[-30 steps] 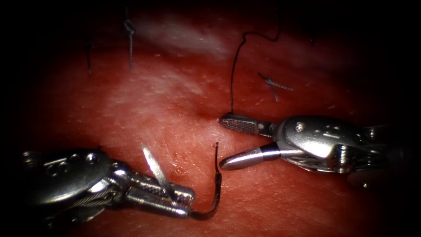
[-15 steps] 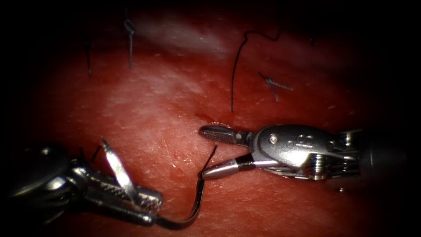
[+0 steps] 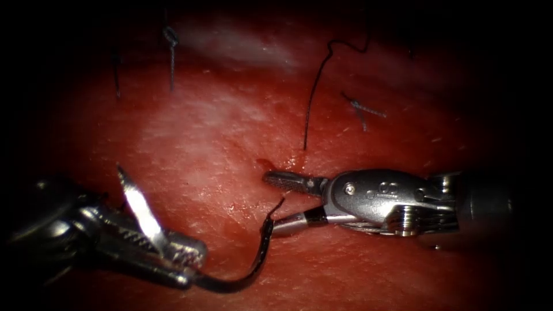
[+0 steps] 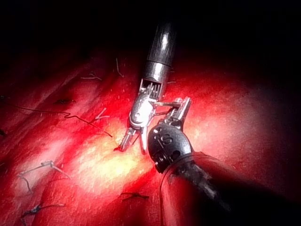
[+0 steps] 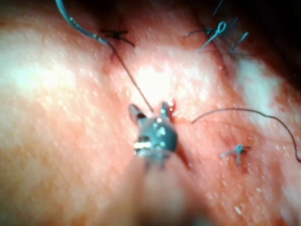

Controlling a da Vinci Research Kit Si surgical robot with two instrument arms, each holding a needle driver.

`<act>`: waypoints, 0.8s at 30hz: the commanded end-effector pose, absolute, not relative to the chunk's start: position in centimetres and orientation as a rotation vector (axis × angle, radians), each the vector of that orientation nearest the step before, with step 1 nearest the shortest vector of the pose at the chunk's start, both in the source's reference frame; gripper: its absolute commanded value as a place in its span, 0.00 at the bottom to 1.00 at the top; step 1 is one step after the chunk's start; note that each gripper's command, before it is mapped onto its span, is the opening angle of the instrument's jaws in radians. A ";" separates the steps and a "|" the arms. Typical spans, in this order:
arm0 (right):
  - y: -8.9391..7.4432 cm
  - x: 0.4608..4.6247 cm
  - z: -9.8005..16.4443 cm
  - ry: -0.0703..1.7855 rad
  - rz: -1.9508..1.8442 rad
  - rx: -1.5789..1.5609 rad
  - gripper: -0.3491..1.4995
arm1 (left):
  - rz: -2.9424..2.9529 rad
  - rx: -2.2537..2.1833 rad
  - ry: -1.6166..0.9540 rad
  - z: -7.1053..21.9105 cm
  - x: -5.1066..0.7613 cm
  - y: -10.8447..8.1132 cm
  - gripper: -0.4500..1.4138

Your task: Wound Closure

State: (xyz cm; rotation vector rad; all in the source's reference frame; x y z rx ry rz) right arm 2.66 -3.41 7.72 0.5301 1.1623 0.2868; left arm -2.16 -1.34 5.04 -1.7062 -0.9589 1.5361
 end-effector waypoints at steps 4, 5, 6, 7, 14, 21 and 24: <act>-3.5 2.73 7.8 1.154 0.285 0.539 0.70 | 1.589 -1.725 -0.827 5.0 -2.21 -1.3 0.00; -3.5 2.72 7.8 1.154 0.285 0.539 0.70 | 1.601 -1.724 -0.799 5.0 -2.21 -1.3 0.00; -3.5 2.72 7.8 1.154 0.284 0.542 0.70 | 1.619 -1.720 -0.757 5.0 -2.21 -1.2 0.00; -3.4 2.72 7.8 1.152 0.294 0.533 0.70 | 1.651 -1.720 -0.694 5.0 -2.21 -1.2 0.00; -3.1 2.65 7.3 1.209 0.443 0.454 0.76 | 1.858 -1.714 -0.379 5.1 -2.18 -1.1 0.00; -3.1 2.79 7.3 1.212 0.440 0.461 0.64 | 1.987 -1.695 -0.210 5.1 -2.17 -1.1 0.00; -3.1 2.81 7.3 1.215 0.434 0.451 0.63 | 1.995 -1.699 -0.201 5.1 -2.17 -1.1 0.00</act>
